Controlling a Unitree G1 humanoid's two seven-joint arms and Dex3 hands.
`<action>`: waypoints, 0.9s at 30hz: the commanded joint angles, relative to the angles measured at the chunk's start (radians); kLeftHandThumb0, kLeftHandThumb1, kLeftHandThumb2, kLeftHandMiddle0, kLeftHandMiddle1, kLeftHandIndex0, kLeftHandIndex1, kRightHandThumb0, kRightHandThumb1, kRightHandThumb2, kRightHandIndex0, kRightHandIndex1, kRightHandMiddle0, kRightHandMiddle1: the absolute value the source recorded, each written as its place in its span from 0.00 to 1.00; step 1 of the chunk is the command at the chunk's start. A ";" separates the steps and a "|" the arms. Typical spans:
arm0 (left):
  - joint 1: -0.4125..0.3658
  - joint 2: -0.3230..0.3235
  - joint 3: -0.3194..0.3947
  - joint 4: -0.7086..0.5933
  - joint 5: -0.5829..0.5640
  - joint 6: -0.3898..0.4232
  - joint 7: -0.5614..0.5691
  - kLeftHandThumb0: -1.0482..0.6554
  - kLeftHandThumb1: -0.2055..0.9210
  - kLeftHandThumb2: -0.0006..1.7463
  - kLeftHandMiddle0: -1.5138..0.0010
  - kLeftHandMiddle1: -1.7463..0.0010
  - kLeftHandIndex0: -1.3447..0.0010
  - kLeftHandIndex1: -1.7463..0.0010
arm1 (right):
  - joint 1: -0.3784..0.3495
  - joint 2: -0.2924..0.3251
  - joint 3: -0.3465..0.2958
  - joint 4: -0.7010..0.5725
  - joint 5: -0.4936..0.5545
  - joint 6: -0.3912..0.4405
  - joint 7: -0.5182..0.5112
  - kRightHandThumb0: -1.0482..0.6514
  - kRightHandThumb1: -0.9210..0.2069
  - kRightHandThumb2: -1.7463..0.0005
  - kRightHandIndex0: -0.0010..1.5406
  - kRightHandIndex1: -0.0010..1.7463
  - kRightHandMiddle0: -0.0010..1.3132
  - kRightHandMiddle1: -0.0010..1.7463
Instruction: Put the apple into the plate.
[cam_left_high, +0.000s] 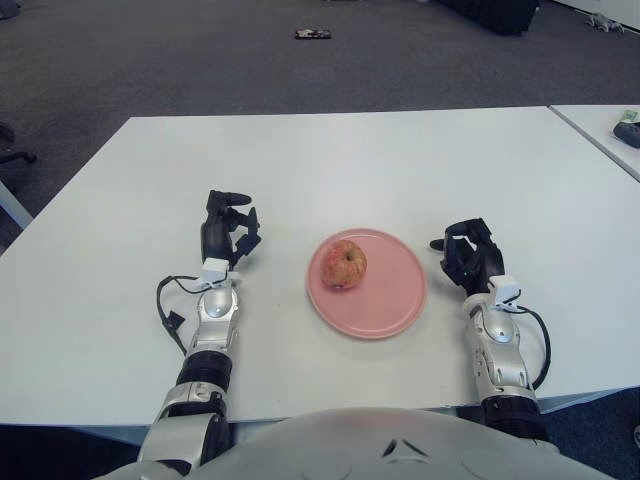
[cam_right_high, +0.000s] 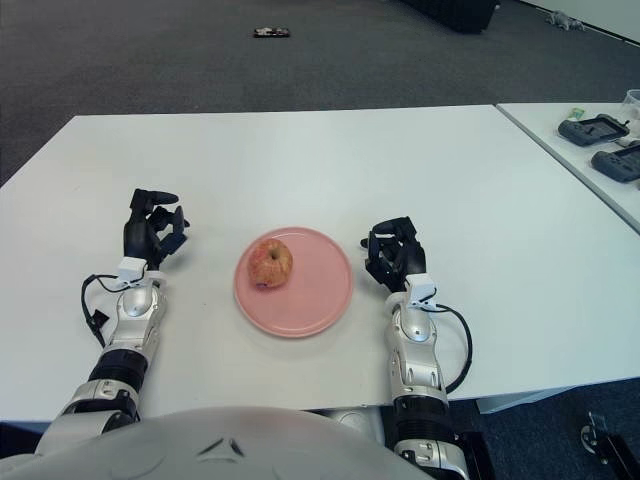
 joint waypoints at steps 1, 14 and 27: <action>0.025 0.009 -0.019 0.051 0.024 -0.003 -0.009 0.39 0.78 0.50 0.45 0.00 0.74 0.00 | -0.020 -0.002 -0.005 0.007 0.007 -0.010 0.002 0.40 0.12 0.59 0.31 0.70 0.21 1.00; 0.035 0.008 -0.052 0.063 0.009 0.024 -0.051 0.39 0.77 0.50 0.42 0.00 0.74 0.00 | -0.021 -0.005 -0.001 0.007 -0.002 -0.010 0.002 0.40 0.12 0.59 0.32 0.70 0.20 1.00; 0.046 0.001 -0.067 0.048 0.009 0.048 -0.049 0.39 0.78 0.49 0.44 0.00 0.74 0.00 | -0.019 -0.006 0.000 0.009 0.001 -0.009 0.005 0.40 0.13 0.58 0.32 0.71 0.21 1.00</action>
